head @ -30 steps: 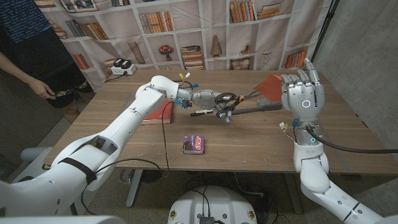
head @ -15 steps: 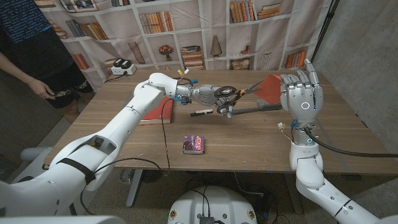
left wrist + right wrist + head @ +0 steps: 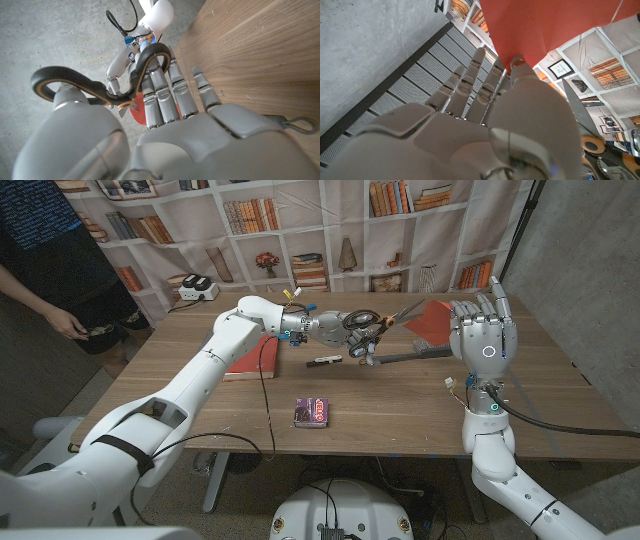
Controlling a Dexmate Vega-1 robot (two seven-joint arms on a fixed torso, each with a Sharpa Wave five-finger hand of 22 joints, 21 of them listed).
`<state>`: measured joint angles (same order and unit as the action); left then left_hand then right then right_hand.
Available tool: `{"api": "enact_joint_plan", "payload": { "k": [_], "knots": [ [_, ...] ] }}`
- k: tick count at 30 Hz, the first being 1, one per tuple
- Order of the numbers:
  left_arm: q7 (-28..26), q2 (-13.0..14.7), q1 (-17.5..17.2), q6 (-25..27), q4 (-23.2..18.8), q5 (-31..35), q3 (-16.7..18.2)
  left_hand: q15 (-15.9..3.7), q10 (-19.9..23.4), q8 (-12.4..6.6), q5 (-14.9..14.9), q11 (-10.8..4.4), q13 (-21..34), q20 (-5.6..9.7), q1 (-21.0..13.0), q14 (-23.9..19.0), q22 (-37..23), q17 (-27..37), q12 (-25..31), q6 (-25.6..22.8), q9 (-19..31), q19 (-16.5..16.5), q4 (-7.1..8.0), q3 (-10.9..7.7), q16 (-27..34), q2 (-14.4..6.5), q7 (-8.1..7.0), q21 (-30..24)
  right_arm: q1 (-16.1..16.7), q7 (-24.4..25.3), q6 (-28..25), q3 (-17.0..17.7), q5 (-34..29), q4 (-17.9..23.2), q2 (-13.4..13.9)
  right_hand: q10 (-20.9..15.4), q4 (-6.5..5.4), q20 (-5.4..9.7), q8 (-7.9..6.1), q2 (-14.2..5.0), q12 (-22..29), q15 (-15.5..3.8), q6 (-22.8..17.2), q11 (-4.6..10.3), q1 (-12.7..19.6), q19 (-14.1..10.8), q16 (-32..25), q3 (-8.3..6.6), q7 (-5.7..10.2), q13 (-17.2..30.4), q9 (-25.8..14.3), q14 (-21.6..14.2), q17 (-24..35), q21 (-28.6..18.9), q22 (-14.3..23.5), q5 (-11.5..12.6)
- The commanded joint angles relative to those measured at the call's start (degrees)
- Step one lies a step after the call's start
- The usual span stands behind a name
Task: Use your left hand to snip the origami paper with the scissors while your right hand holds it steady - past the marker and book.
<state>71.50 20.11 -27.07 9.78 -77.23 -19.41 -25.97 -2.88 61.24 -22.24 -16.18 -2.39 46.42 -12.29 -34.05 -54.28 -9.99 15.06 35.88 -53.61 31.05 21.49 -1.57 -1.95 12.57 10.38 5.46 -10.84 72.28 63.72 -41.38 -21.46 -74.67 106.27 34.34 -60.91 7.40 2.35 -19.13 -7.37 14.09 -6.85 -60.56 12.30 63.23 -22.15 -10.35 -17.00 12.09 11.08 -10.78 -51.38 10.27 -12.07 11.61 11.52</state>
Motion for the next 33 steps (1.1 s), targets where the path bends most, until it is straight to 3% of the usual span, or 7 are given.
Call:
{"api": "enact_joint_plan", "payload": {
  "k": [1,11,18,33],
  "knots": [
    [0.66,-1.33,0.39,0.84,2.11,-1.15,0.77,-0.68,-1.3,0.16,-0.48,-1.03,-0.2,0.09,0.11,-1.39,-0.18,0.13,0.28,-0.89,0.02,0.7,-0.15,0.64,0.31,-0.1,0.91,-0.47,1.46,0.28,-0.34,0.49,0.27,0.76,0.18,0.3,-0.62,1.89,0.17,-0.56,-0.13,-4.31,-0.8,0.17,0.14,0.19,0.2,-0.4,0.9,0.11,-0.27,0.44,0.11,0.03,0.11,0.12],
    [2.78,-3.36,1.55,2.72,5.07,-0.93,0.47,-0.64,-1.07,0.27,-0.98,-0.89,-0.29,0.1,0.08,-1.52,-0.18,0.27,0.44,-1.11,-0.18,1.13,-0.25,1.66,0.43,-0.45,0.82,-0.54,2.19,0.28,2.53,1.95,-2.17,1.78,-0.96,0.27,-0.58,1.92,0.35,-0.55,-0.16,-4.38,-0.81,0.16,0.22,0.31,0.15,-0.37,0.89,0.14,-0.28,0.67,0.12,-0.04,0.11,0.04],
    [4.25,-4.99,2.4,3.55,7.65,0.66,-0.1,-0.66,-1.29,0.26,-1.27,-0.9,-0.3,0.08,0.16,-1.79,-0.18,0.36,0.41,-1.29,-0.18,1.27,-0.23,2.3,0.57,-0.65,1.06,-0.52,1.25,0.28,6.2,3.31,-5.6,1.5,-3.46,0.26,-0.57,1.82,0.46,-0.51,-0.18,-4.38,-0.82,0.16,0.24,0.52,0.16,-0.34,0.89,0.16,-0.29,0.9,0.12,-0.02,0.11,-0.01],
    [5.7,-6.27,3.03,3.27,8.73,3.23,0.45,-0.58,-1.24,0.35,-1.95,-0.78,-0.39,0.09,0.22,-1.84,-0.19,0.6,0.55,-1.43,-0.19,1.66,-0.12,3.59,0.66,-1.21,1.11,-0.53,0.18,0.28,8.93,3.57,-7.8,0.72,-5.32,0.24,-0.61,1.58,0.73,-0.6,-0.23,-4.37,-0.83,0.15,0.27,1.44,0.04,-0.31,0.89,0.19,-0.31,1.14,0.17,0.17,0.1,-0.1]
  ]
}}
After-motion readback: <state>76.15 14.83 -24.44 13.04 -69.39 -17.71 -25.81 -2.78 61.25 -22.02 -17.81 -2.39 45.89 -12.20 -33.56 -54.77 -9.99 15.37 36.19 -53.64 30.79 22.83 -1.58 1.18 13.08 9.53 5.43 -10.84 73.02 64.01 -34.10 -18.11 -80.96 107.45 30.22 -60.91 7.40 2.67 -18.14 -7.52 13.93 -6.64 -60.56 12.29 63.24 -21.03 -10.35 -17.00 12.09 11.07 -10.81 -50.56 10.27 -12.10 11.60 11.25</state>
